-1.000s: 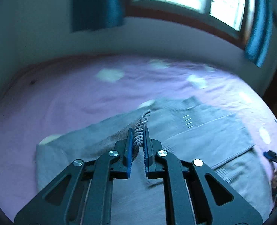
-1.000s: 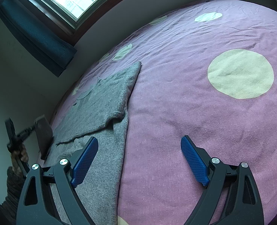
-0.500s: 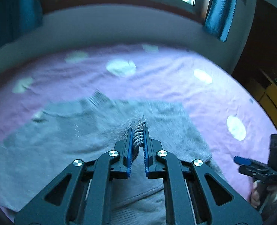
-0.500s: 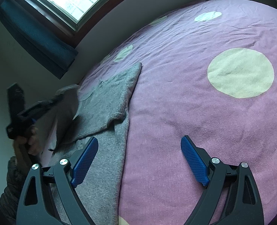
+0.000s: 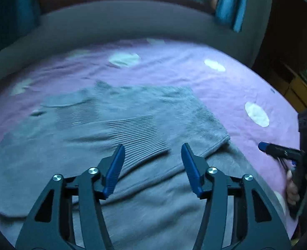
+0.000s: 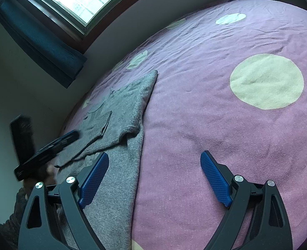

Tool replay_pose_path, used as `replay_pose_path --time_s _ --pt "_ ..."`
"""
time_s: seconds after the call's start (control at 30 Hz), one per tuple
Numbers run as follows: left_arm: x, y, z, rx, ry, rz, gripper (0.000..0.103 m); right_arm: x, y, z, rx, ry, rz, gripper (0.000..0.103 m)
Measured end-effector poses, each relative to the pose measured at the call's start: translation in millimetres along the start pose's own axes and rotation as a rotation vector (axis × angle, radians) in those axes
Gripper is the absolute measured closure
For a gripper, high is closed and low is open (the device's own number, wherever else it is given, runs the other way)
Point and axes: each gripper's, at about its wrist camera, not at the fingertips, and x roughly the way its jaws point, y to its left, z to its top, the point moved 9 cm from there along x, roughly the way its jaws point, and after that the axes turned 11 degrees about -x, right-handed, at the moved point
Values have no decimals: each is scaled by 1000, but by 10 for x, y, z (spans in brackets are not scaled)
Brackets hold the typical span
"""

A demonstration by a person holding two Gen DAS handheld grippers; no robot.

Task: Fold small clothes
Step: 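Grasp the ribbed sweater hem with the right gripper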

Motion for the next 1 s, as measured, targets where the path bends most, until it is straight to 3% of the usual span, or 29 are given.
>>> replay_pose_path --time_s 0.1,0.2,0.37,0.47,0.57,0.63,0.7,0.8,0.87,1.0 --pt "-389 492 -91 -50 -32 48 45 -13 19 24 -3 21 -30 15" --pt "-685 1109 -283 -101 -35 154 45 -98 214 153 -55 25 -69 15" --pt "-954 1997 -664 -188 -24 336 45 -129 920 466 -155 -1 58 15" --pt "-989 2379 -752 -280 -6 377 45 189 1185 571 -115 53 151 15" --pt "-962 2585 -758 -354 -12 367 45 740 1253 613 -89 160 107 17" --pt "-907 2675 -778 -404 8 356 45 988 1283 605 -74 201 95 35" --pt "-870 2730 -775 -455 9 327 45 1273 1312 592 -72 249 69 45" --pt "-845 2774 -743 -480 -4 314 45 1561 1298 561 -59 286 29 46" --pt "-835 2783 -769 -484 -2 312 45 1654 1296 514 -57 306 24 55" --pt "-808 2784 -769 -494 -5 300 44 1759 1344 509 -110 307 1 91"
